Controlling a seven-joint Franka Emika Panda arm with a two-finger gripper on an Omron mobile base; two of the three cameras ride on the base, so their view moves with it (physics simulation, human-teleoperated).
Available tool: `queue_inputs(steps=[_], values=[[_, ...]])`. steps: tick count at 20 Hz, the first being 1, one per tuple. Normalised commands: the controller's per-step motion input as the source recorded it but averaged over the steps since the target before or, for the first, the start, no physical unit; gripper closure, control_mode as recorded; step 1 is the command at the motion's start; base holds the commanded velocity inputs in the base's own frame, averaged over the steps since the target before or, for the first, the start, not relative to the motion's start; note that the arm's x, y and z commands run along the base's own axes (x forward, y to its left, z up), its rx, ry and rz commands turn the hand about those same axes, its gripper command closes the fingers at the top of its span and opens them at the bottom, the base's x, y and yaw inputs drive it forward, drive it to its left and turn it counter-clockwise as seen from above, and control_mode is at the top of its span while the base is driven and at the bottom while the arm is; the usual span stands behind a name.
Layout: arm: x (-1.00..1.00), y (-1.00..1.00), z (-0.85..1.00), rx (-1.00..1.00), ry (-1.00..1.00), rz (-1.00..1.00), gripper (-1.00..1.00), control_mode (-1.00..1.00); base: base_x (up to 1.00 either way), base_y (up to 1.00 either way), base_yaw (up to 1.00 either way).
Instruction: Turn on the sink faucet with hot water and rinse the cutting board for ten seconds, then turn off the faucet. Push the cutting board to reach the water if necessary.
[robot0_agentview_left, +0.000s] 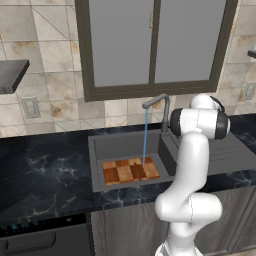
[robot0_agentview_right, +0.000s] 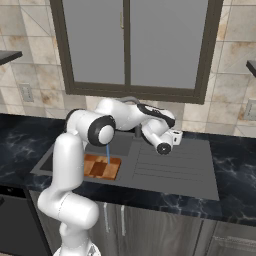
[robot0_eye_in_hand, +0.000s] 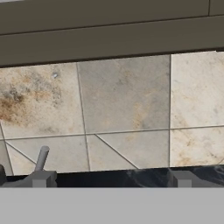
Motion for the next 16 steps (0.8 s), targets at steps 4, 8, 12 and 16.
queue_inputs(steps=[4, 8, 12, 16], values=[[0.00, 0.00, 0.00, 0.00, 0.00, 0.00, -1.00, -1.00, 0.00, 0.00, 0.00], [0.00, 0.00, 0.00, 0.00, 0.00, 0.00, -1.00, -1.00, 0.00, 0.00, 0.00], [0.00, 0.00, 0.00, 0.00, 0.00, 0.00, -1.00, -1.00, 0.00, 0.00, 0.00], [0.00, 0.00, 0.00, 0.00, 0.00, 0.00, -1.00, -1.00, 0.00, 0.00, 0.00]])
